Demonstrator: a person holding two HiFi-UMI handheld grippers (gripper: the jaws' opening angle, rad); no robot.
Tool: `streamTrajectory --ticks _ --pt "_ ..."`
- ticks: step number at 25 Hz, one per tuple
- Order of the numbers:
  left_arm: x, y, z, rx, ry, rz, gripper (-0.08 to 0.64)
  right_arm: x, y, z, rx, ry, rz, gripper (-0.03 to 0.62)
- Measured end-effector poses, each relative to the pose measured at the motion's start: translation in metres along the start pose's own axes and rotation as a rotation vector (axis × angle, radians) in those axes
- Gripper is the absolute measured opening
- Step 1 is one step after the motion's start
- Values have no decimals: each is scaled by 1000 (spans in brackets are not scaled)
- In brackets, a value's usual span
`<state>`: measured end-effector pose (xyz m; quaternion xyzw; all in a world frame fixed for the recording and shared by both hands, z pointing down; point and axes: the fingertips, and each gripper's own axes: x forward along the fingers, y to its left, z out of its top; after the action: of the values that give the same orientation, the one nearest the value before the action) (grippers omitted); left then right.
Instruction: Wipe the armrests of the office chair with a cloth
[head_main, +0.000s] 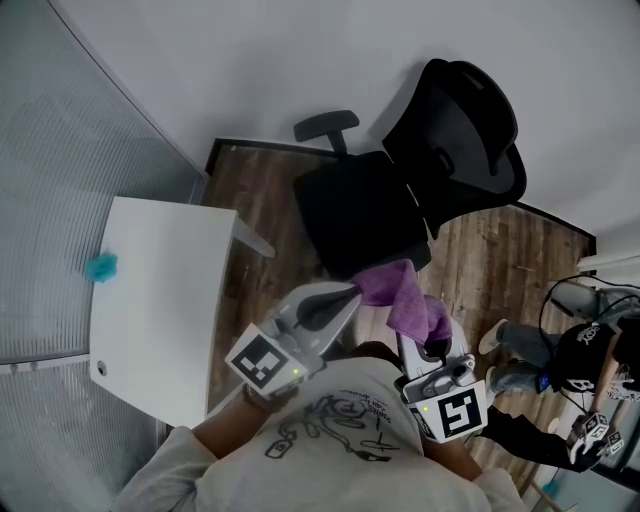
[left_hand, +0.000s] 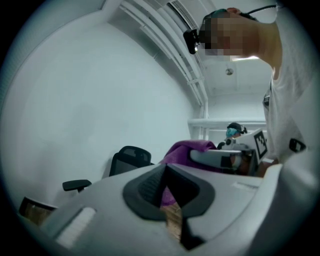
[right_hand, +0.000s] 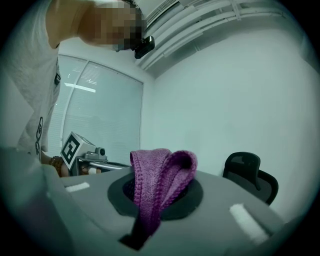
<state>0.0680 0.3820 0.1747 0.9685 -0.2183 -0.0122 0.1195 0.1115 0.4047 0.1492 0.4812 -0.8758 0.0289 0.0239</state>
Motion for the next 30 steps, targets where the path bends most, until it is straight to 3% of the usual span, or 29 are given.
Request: streamTrajectory --ticks 15,30 --pt "48 28 -40 -47 53 3 0 15 -47 -39 22 30 -33 25" --pt "85 84 -153 -151 143 50 0 45 -85 -161 10 175 -26 25"
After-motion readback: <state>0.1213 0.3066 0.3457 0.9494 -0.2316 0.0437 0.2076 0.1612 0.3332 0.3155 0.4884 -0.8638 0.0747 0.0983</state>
